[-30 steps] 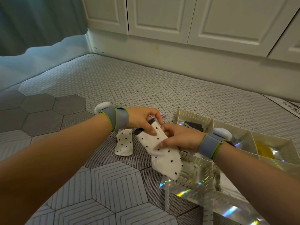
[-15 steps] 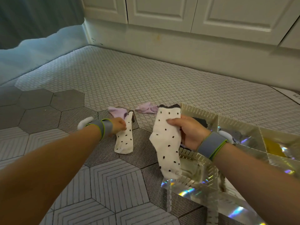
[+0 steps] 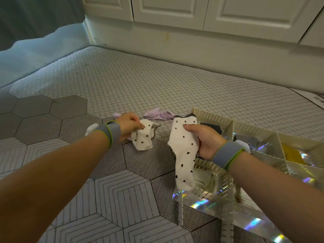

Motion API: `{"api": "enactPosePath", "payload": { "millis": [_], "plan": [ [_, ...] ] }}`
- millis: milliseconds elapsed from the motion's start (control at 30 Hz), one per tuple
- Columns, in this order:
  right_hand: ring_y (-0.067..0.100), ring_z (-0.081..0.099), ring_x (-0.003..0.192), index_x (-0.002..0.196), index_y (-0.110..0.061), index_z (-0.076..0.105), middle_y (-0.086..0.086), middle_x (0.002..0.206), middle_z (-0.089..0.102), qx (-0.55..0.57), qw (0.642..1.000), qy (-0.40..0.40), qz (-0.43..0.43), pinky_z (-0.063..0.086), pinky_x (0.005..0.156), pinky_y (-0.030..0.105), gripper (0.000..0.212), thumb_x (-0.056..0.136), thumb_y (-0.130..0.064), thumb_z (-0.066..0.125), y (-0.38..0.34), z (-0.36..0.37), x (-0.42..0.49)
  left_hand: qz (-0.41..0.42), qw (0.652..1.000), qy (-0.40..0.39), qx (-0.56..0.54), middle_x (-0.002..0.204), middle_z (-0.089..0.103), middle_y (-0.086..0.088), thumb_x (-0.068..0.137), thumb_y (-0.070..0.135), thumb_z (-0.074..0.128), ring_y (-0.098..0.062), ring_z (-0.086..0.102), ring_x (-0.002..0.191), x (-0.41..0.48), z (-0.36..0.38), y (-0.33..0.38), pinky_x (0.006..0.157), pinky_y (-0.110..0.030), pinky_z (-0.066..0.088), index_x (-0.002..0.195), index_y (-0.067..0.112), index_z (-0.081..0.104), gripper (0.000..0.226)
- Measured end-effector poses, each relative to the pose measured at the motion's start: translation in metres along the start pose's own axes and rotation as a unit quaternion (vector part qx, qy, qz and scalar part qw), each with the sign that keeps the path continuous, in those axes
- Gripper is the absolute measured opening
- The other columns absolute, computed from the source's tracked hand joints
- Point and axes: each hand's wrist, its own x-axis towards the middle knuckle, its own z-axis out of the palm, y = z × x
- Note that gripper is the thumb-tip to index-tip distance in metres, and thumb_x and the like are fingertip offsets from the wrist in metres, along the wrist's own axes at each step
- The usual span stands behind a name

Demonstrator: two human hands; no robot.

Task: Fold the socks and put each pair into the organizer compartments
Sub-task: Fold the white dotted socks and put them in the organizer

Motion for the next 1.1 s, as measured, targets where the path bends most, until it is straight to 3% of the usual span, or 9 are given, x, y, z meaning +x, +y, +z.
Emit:
{"api": "enactPosePath", "payload": {
  "millis": [233,367,467,600,733,833,900,967,1100],
  "plan": [
    [0.026,0.072,0.072,0.101,-0.006,0.065,0.011,0.088,0.073,0.18,0.981,-0.072,0.034,0.058,0.068,0.041,0.031,0.096,-0.026,0.042,-0.002,-0.004,-0.01,0.075,0.975,-0.206,-0.032,0.071,0.053,-0.007,0.078,-0.017,0.057,-0.018,0.059,0.064,-0.025,0.022,0.041,0.053,-0.024,0.054,0.07,0.013,0.045,0.032],
    [0.027,0.072,0.075,0.104,-0.009,0.065,0.011,0.092,0.073,0.17,0.981,-0.08,0.044,0.058,0.067,0.04,0.036,0.096,-0.034,0.04,-0.005,0.0,-0.015,0.083,0.952,-0.294,-0.001,0.057,0.058,0.003,0.061,-0.006,0.059,-0.009,0.059,0.053,-0.037,0.034,0.045,0.052,-0.021,0.049,0.068,0.012,0.047,0.023],
    [0.025,0.071,0.077,0.109,-0.009,0.063,0.01,0.095,0.072,0.154,0.986,-0.059,0.038,0.054,0.076,0.036,0.034,0.095,-0.031,0.041,-0.009,0.003,-0.017,0.077,0.942,-0.325,0.04,0.066,0.057,0.001,0.061,0.0,0.06,-0.009,0.058,0.062,-0.041,0.038,0.049,0.06,-0.022,0.049,0.071,0.013,0.05,0.019],
    [0.029,0.069,0.091,0.115,-0.004,0.064,0.015,0.109,0.069,0.181,0.98,-0.08,-0.023,0.054,0.083,0.042,0.034,0.091,-0.021,0.047,-0.015,0.002,-0.021,0.043,0.952,-0.294,0.075,0.07,0.057,0.003,0.069,0.005,0.066,-0.011,0.057,0.068,-0.044,0.042,0.045,0.068,-0.029,0.049,0.078,0.017,0.05,0.022],
    [0.031,0.069,0.094,0.1,-0.004,0.073,0.015,0.104,0.071,0.181,0.969,-0.153,-0.068,0.053,0.086,0.046,0.045,0.058,-0.019,0.07,-0.02,-0.002,-0.027,-0.014,0.962,-0.271,-0.023,0.111,0.065,-0.007,0.08,-0.001,0.055,-0.024,0.065,0.1,-0.045,0.048,0.046,0.094,-0.042,0.05,0.117,0.012,0.051,0.039],
    [0.032,0.064,0.102,0.113,-0.003,0.067,0.015,0.111,0.068,0.164,0.969,-0.164,-0.081,0.051,0.092,0.046,0.059,0.057,-0.019,0.073,-0.021,-0.005,-0.026,0.006,0.941,-0.29,-0.175,0.102,0.064,-0.004,0.068,0.004,0.051,-0.018,0.064,0.088,-0.044,0.044,0.053,0.091,-0.043,0.047,0.113,0.011,0.052,0.045],
    [0.029,0.067,0.096,0.104,-0.003,0.072,0.014,0.105,0.07,0.146,0.972,-0.162,-0.084,0.053,0.087,0.045,0.04,0.069,-0.02,0.063,-0.023,-0.007,-0.027,0.032,0.935,-0.27,-0.229,0.102,0.061,-0.006,0.073,0.009,0.054,-0.021,0.06,0.092,-0.044,0.044,0.06,0.094,-0.045,0.046,0.111,0.012,0.053,0.039],
    [0.027,0.071,0.086,0.09,-0.005,0.077,0.011,0.095,0.073,0.143,0.973,-0.158,-0.087,0.056,0.079,0.043,0.031,0.074,-0.018,0.053,-0.025,-0.008,-0.03,0.06,0.947,-0.212,-0.232,0.099,0.063,-0.007,0.086,0.01,0.055,-0.02,0.064,0.085,-0.043,0.046,0.068,0.086,-0.042,0.052,0.107,0.014,0.056,0.022],
    [0.027,0.071,0.087,0.09,-0.007,0.076,0.011,0.096,0.074,0.144,0.974,-0.15,-0.095,0.055,0.082,0.046,0.03,0.075,-0.018,0.053,-0.03,-0.014,-0.032,0.093,0.971,-0.111,-0.19,0.09,0.066,-0.003,0.095,0.017,0.048,-0.018,0.067,0.074,-0.045,0.052,0.078,0.073,-0.038,0.057,0.095,0.02,0.057,0.009]
  ]
}}
